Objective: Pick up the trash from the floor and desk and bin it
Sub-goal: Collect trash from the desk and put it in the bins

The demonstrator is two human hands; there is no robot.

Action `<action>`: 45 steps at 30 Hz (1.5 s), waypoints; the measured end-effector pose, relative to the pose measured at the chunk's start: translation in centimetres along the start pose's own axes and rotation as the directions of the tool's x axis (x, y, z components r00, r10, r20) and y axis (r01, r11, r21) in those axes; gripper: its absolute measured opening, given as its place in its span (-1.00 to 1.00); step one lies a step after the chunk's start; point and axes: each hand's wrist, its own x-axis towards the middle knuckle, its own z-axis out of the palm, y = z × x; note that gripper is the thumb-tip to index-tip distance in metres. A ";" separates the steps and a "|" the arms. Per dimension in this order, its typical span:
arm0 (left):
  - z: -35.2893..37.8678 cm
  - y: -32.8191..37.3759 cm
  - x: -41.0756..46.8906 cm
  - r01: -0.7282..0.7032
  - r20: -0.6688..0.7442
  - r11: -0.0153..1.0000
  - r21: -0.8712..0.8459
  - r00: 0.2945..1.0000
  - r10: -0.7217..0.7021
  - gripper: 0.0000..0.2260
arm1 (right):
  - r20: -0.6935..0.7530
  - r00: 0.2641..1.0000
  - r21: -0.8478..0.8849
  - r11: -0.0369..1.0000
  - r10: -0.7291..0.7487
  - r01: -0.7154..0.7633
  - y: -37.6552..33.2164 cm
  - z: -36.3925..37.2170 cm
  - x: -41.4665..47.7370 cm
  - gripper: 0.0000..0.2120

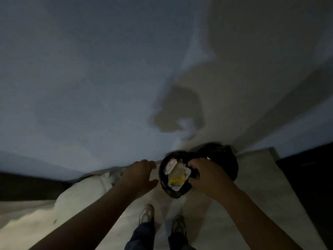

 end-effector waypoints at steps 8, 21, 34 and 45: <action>-8.3 -3.1 -15.2 0.177 -0.320 0.981 -0.074 0.928 -0.191 -0.61 | 0.012 0.879 -0.120 0.872 -0.476 0.474 -15.1 -6.1 -2.1 -0.58; -15.1 -12.8 -54.7 0.669 -0.762 0.719 -0.189 0.361 -0.537 -0.61 | -0.014 0.197 -0.188 0.196 -0.980 0.962 -53.4 -0.9 -18.5 -0.59; -6.3 -18.0 -84.7 0.803 -0.777 0.425 -0.417 -0.071 -0.626 -0.63 | 0.057 -0.180 -0.056 -0.183 -0.982 0.982 -75.3 16.0 -38.0 -0.61; -4.4 -31.6 -91.9 0.822 -0.729 0.317 -0.474 -0.163 -0.665 -0.58 | 0.141 -0.265 -0.034 -0.272 -0.954 0.962 -88.8 27.4 -36.0 -0.59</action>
